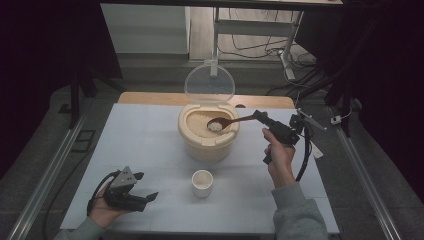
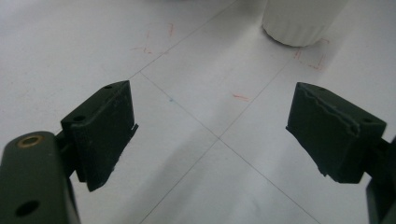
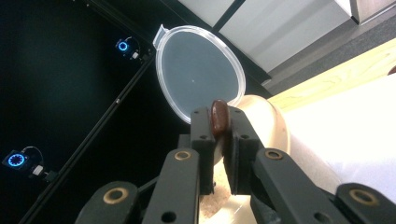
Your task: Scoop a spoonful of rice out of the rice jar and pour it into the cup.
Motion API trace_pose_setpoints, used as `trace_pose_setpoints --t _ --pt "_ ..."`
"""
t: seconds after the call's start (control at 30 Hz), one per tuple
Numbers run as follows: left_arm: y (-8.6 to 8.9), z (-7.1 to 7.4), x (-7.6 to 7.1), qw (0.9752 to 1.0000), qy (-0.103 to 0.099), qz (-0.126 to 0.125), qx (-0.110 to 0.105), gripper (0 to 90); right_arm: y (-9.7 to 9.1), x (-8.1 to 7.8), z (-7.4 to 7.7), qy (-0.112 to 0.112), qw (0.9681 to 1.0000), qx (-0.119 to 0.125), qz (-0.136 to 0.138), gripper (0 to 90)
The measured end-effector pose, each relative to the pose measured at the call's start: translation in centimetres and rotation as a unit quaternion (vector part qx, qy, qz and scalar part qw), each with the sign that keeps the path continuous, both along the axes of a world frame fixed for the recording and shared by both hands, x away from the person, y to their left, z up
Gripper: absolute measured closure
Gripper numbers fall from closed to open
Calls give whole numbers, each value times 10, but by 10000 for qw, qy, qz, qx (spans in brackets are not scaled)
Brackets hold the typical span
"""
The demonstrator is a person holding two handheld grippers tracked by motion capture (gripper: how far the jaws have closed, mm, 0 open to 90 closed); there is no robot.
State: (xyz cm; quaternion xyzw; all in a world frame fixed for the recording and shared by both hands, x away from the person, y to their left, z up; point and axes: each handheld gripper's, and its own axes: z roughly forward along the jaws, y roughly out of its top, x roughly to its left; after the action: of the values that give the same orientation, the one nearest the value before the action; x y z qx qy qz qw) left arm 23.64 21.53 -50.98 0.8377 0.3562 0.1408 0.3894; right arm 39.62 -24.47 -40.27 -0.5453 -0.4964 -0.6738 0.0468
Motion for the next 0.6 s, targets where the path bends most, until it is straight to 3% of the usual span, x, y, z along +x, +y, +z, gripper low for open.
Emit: trace_pose_setpoints --t 0.3,0.6 --pt "0 0 0 10000 5 -9 12 149 -2 -6 3 -7 9998 111 152 834" --pt "-1 -1 0 10000 11 -16 14 149 3 -28 5 9 9968 51 796 834"
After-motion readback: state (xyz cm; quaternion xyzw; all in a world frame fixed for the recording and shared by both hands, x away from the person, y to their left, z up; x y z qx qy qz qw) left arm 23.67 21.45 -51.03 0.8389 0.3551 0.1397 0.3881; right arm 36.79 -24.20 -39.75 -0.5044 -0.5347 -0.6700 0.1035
